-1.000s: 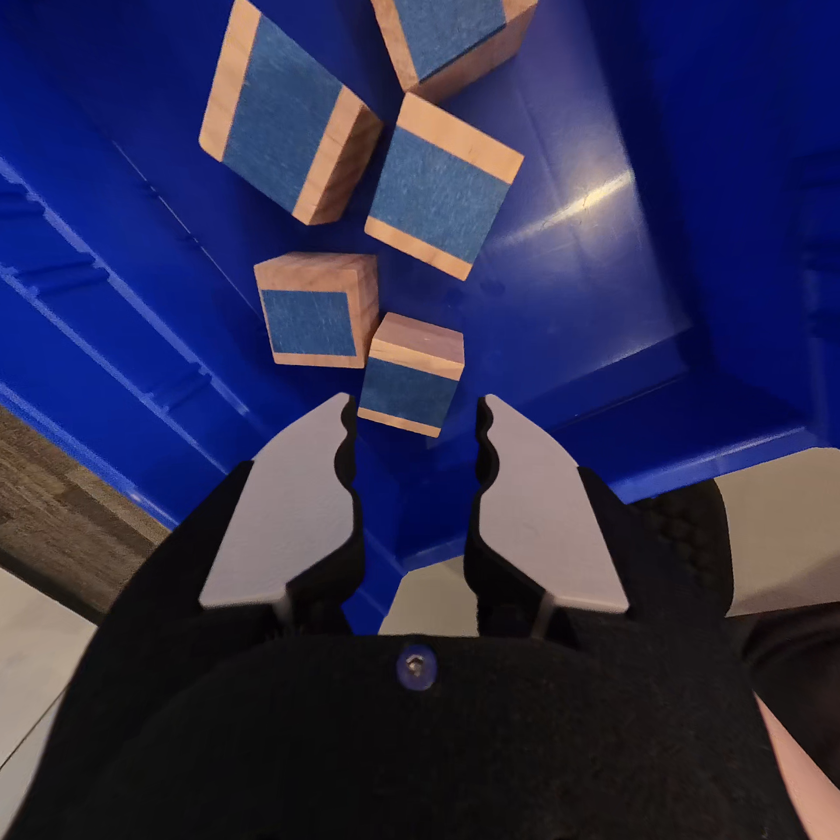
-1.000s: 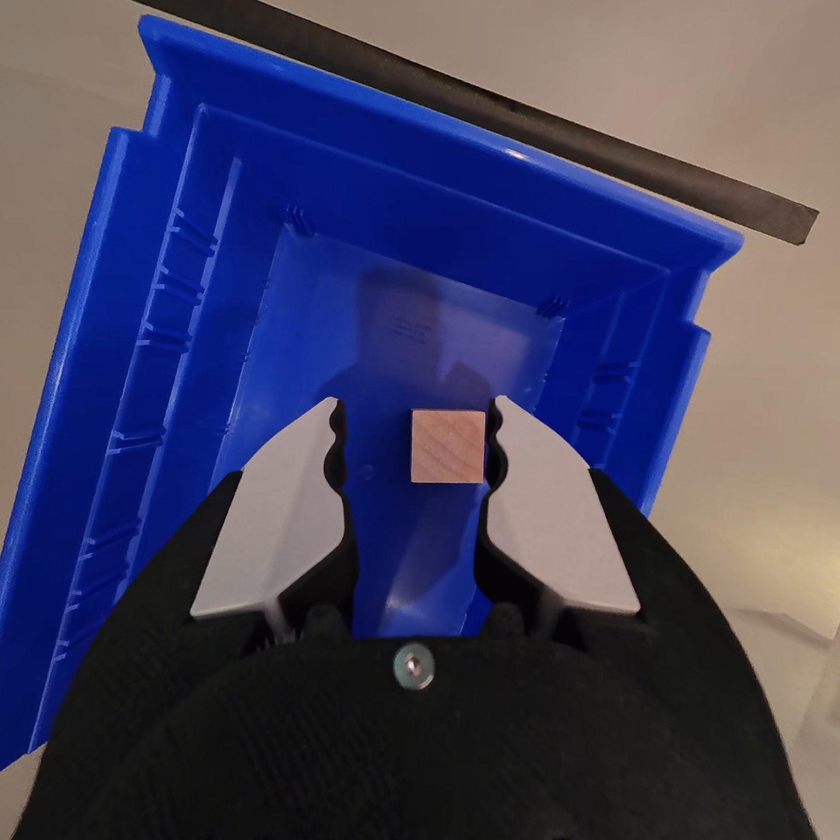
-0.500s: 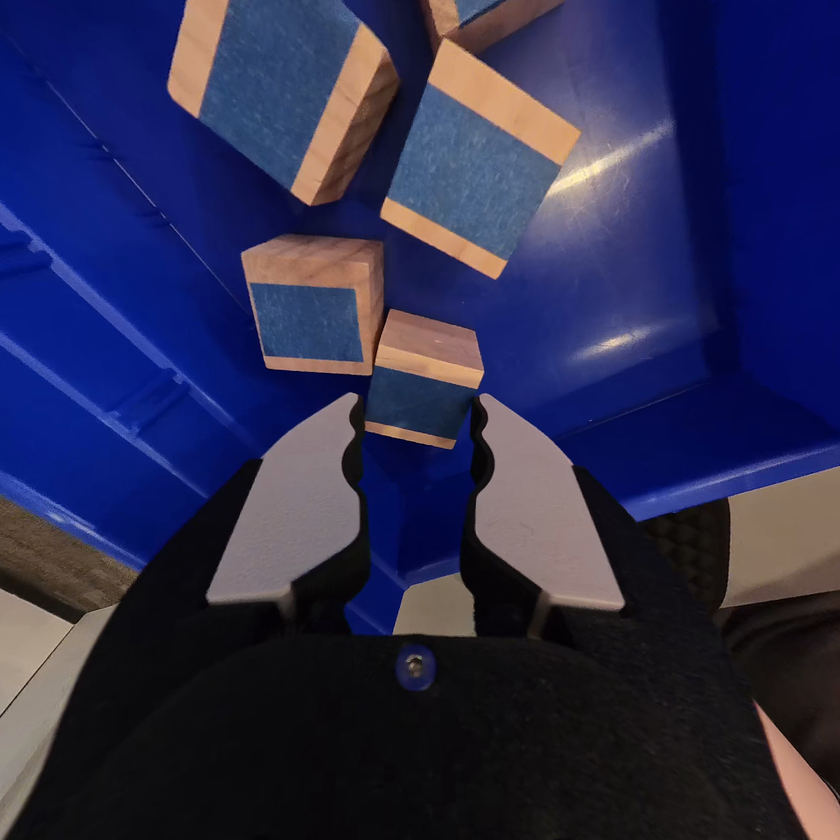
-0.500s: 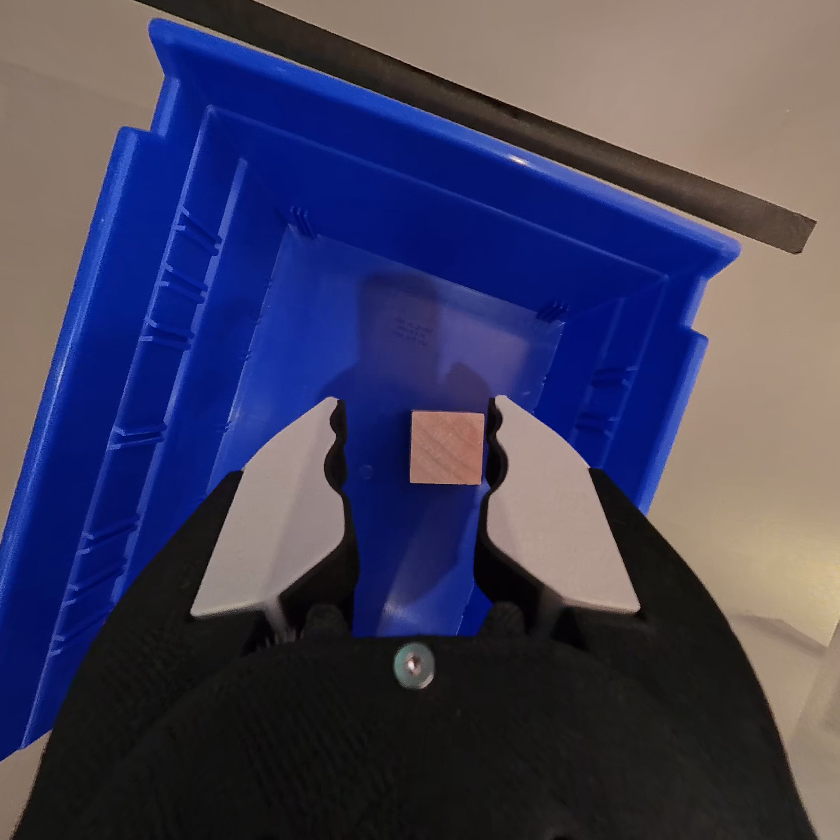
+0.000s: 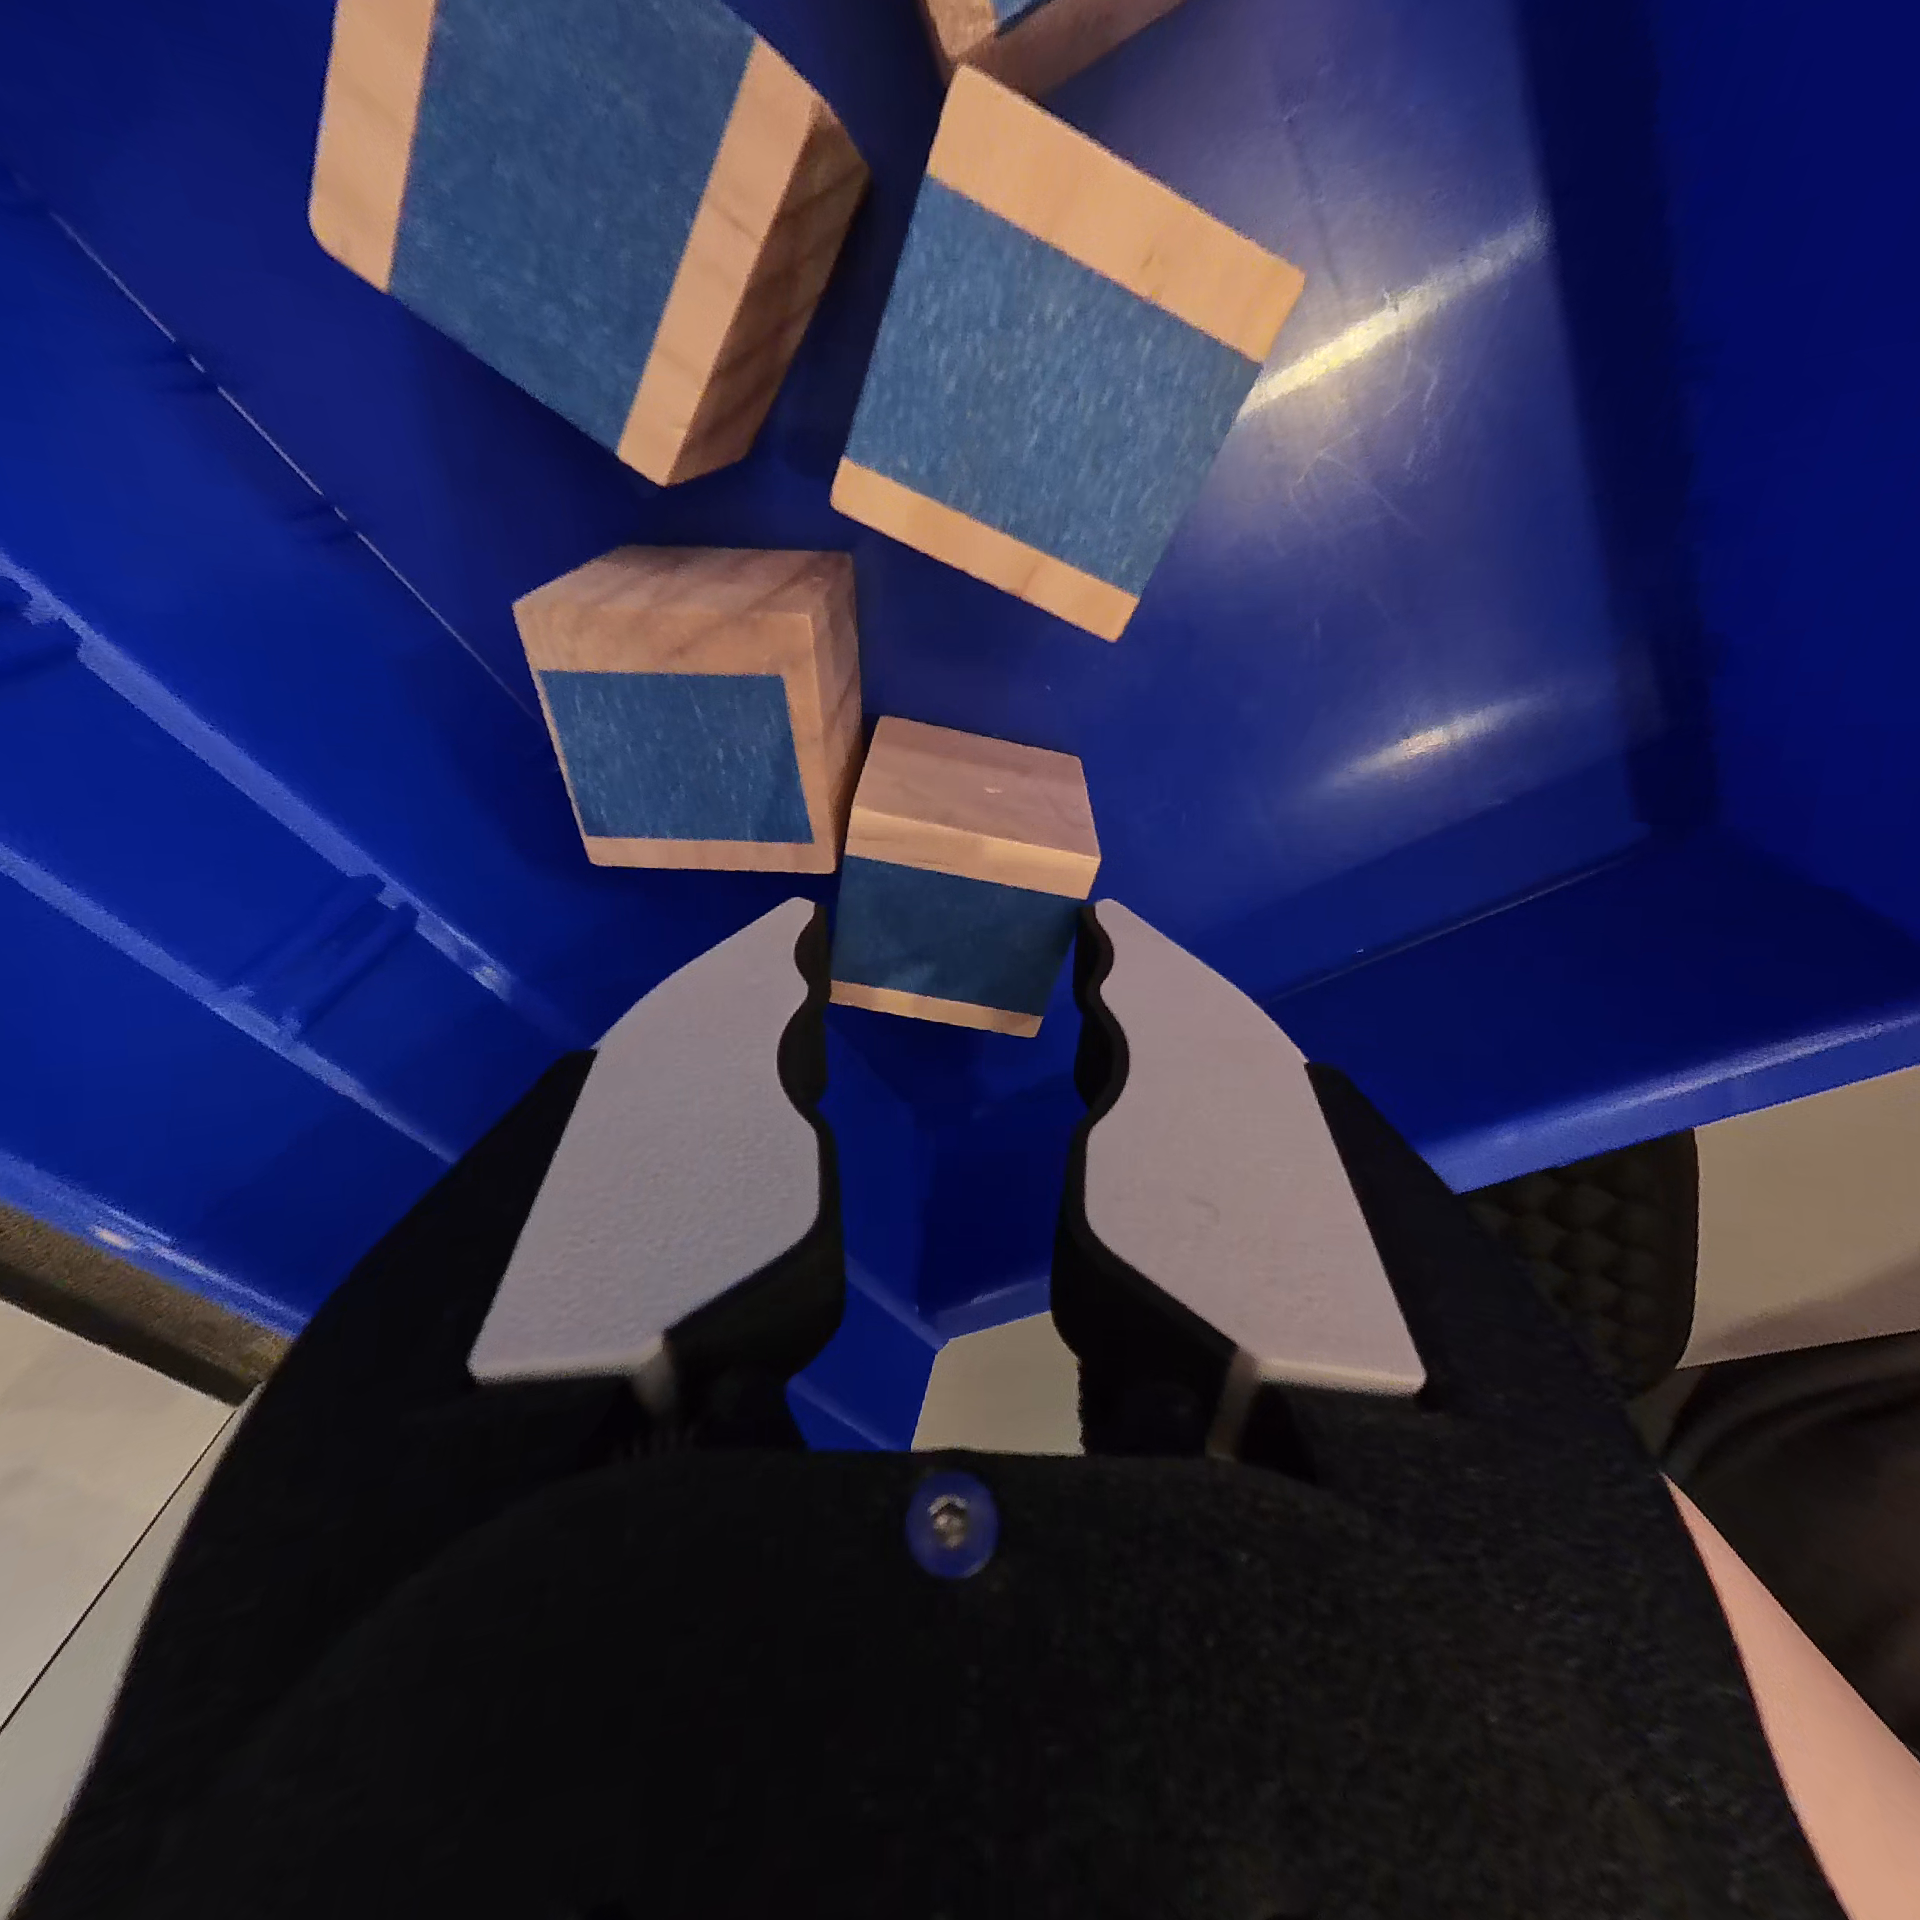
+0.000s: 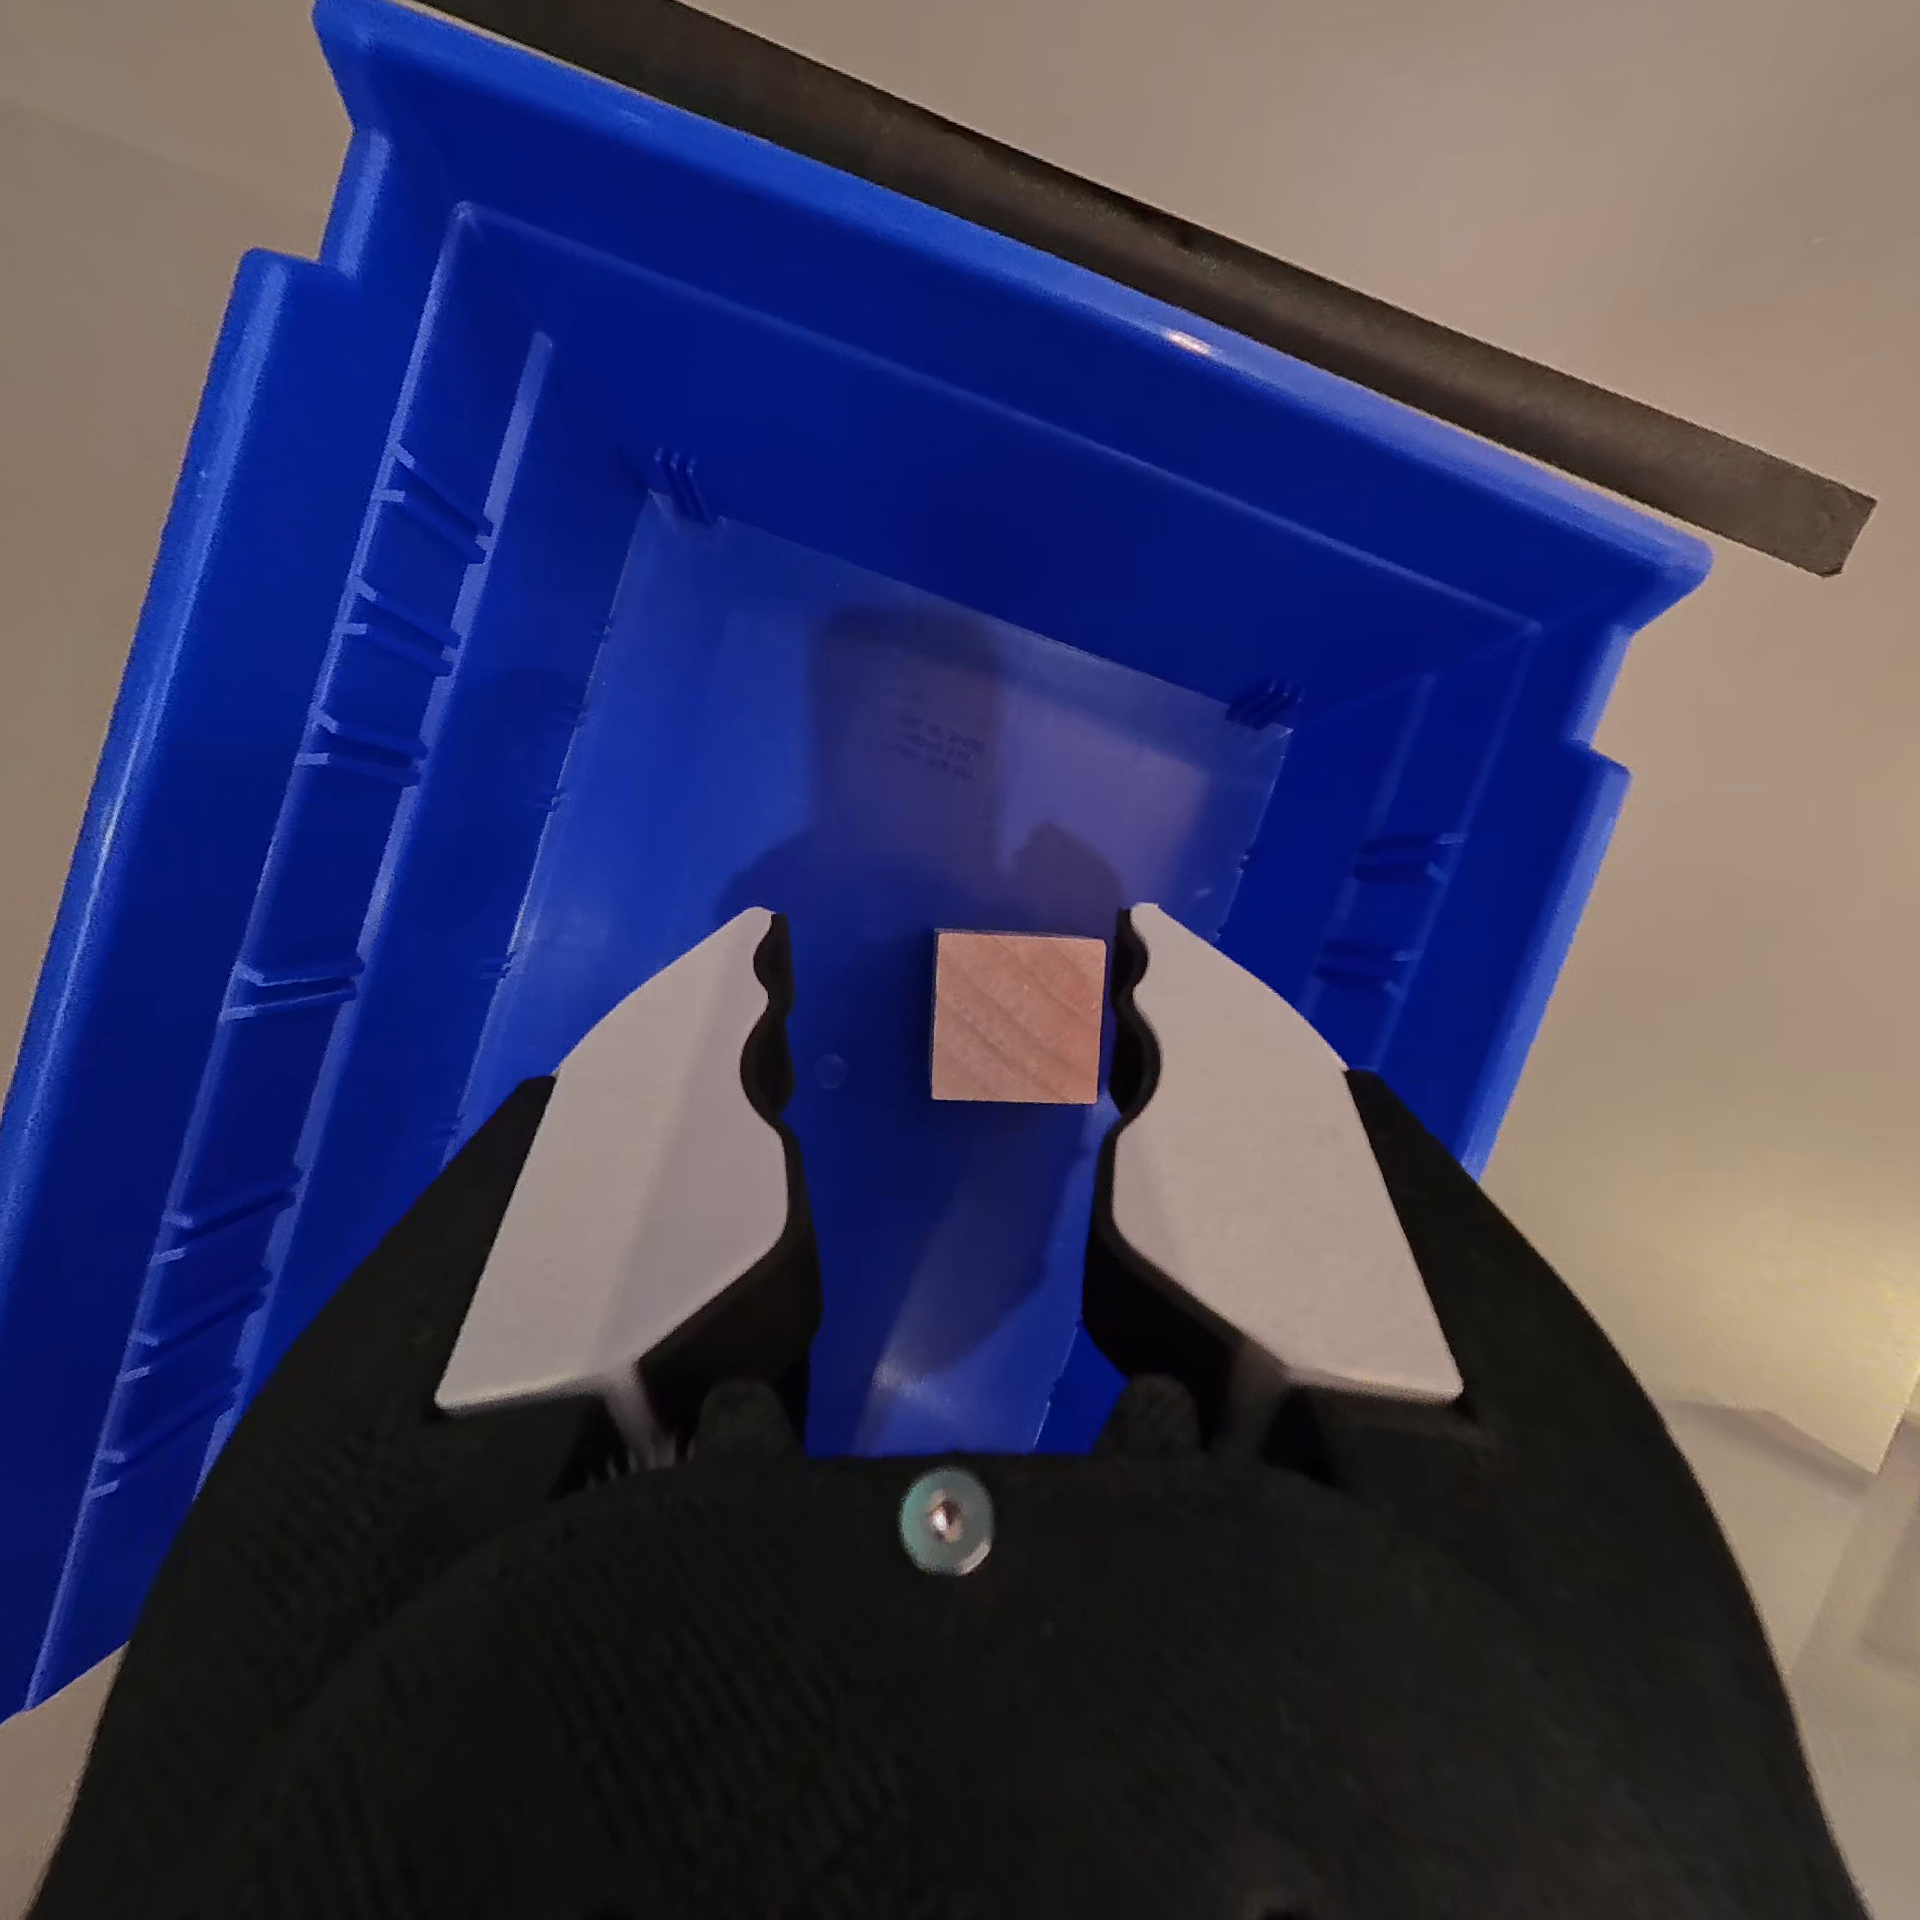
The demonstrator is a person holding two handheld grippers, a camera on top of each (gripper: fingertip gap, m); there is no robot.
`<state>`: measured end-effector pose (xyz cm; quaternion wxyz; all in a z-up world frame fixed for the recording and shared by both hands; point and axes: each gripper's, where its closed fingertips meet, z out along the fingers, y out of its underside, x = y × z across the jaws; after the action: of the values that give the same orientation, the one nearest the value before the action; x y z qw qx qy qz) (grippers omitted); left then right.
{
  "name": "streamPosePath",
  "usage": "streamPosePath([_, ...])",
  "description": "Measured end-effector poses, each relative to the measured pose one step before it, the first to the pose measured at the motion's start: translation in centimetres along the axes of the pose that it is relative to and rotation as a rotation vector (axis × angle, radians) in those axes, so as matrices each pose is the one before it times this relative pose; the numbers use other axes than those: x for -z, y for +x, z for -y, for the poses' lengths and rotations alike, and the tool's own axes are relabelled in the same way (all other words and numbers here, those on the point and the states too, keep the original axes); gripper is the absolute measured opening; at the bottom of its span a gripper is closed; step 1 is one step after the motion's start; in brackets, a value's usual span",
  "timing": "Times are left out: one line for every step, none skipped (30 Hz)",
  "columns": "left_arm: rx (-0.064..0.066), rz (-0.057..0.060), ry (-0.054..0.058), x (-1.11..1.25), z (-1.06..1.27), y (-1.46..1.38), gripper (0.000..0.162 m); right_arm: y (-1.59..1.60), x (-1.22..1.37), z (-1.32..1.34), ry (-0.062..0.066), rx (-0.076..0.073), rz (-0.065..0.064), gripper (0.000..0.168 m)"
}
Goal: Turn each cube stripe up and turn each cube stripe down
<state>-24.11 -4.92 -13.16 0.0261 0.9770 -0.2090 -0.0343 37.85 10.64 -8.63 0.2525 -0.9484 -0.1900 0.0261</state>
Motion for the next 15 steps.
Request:
streamPosePath([0.0030, 0.0013, -0.0057, 0.004, -0.027, 0.008, 0.045, 0.003, -0.009, -0.024, -0.0014, 0.0009, -0.0005, 0.061])
streamPosePath([0.0007, -0.0006, -0.0060, 0.015, -0.054, 0.016, 0.045, 0.003, 0.013, -0.003, -0.0006, 0.0004, 0.0000, 0.061])
streamPosePath([-0.0028, -0.0050, -0.0047, 0.054, -0.087, 0.087, 0.045, -0.006, 0.030, 0.011, 0.0013, 0.0009, -0.0005, 0.061])
streamPosePath([-0.0054, -0.0113, 0.0054, 0.190, -0.020, 0.184, 0.045, 0.001, 0.068, 0.047, 0.0025, 0.0015, -0.0015, 0.061])
streamPosePath([-0.0037, -0.0164, 0.0181, 0.362, -0.004, 0.304, 0.045, 0.008, 0.094, 0.062, 0.0031, 0.0014, -0.0023, 0.061])
streamPosePath([-0.0098, -0.0205, 0.0294, 0.585, 0.062, 0.396, 0.045, 0.001, 0.128, 0.085, 0.0046, 0.0011, -0.0023, 0.061])
streamPosePath([-0.0122, -0.0097, 0.0486, 0.818, 0.241, 0.300, 0.044, -0.018, 0.138, 0.090, 0.0048, 0.0009, -0.0019, 0.061])
streamPosePath([-0.0144, -0.0002, 0.0566, 1.045, 0.283, 0.209, 0.044, -0.030, 0.175, 0.132, 0.0063, 0.0025, -0.0033, 0.061])
streamPosePath([-0.0151, 0.0015, 0.0717, 1.234, 0.444, 0.209, 0.044, -0.049, 0.215, 0.175, 0.0079, 0.0045, -0.0048, 0.060])
streamPosePath([-0.0161, -0.0077, 0.0831, 1.354, 0.619, 0.342, 0.044, -0.063, 0.300, 0.249, 0.0117, 0.0083, -0.0081, 0.059])
streamPosePath([-0.0198, -0.0150, 0.0946, 1.453, 0.796, 0.461, 0.044, -0.090, 0.443, 0.449, 0.0201, 0.0154, -0.0142, 0.056])
streamPosePath([-0.0241, -0.0219, 0.1022, 1.488, 1.013, 0.626, 0.044, -0.085, 0.665, 0.760, 0.0361, 0.0188, -0.0238, 0.052])
streamPosePath([-0.0276, -0.0314, 0.1044, 1.366, 1.229, 0.819, 0.044, -0.145, 0.862, 1.172, 0.0580, 0.0155, -0.0298, 0.052])
streamPosePath([-0.0308, -0.0528, 0.1014, 1.157, 1.353, 1.157, 0.044, -0.205, 1.033, 1.606, 0.0804, 0.0123, -0.0357, 0.052])
streamPosePath([-0.0301, -0.0701, 0.0936, 0.819, 1.402, 1.388, 0.044, -0.345, 1.198, 2.035, 0.1021, 0.0195, -0.0407, 0.053])
